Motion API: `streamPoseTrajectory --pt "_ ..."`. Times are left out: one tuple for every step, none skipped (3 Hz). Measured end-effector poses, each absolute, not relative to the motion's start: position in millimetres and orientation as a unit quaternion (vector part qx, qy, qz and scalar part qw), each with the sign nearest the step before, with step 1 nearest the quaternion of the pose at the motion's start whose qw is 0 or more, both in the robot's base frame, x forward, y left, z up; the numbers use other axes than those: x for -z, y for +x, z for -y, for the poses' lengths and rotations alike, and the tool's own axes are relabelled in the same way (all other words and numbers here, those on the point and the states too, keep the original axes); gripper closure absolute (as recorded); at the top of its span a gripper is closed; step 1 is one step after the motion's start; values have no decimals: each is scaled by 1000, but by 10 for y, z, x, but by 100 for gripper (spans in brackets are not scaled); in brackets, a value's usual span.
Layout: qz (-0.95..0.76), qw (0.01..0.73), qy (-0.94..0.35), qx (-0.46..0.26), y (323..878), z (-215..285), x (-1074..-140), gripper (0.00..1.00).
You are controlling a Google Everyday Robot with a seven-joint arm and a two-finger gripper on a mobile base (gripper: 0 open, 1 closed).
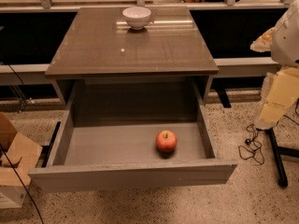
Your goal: Pick apple from top drawer and place on counter
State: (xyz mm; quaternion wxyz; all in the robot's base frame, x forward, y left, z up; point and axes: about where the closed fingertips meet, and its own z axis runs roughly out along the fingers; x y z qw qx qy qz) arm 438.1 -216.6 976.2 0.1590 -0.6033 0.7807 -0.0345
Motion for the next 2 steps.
streamPoseTrajectory --pt "-781 159 -603 34 4381 2166 -9762 0" --pt "-790 158 -592 37 4412 2161 -9672 0"
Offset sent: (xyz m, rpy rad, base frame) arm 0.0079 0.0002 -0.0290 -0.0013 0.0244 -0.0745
